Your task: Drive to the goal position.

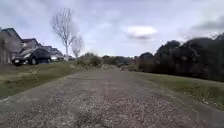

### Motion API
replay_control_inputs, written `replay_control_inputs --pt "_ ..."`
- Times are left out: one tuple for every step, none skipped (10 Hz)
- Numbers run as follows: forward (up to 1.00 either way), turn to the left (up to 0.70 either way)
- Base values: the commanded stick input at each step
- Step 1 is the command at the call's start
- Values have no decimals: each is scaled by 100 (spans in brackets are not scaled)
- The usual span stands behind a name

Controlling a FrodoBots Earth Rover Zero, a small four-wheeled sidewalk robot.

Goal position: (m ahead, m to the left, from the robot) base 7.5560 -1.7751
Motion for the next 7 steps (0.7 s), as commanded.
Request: replay_control_inputs --pt "70 0" --pt "70 0" --pt "70 0" --pt "70 0" --pt "70 0" --pt "70 0" --pt "70 0"
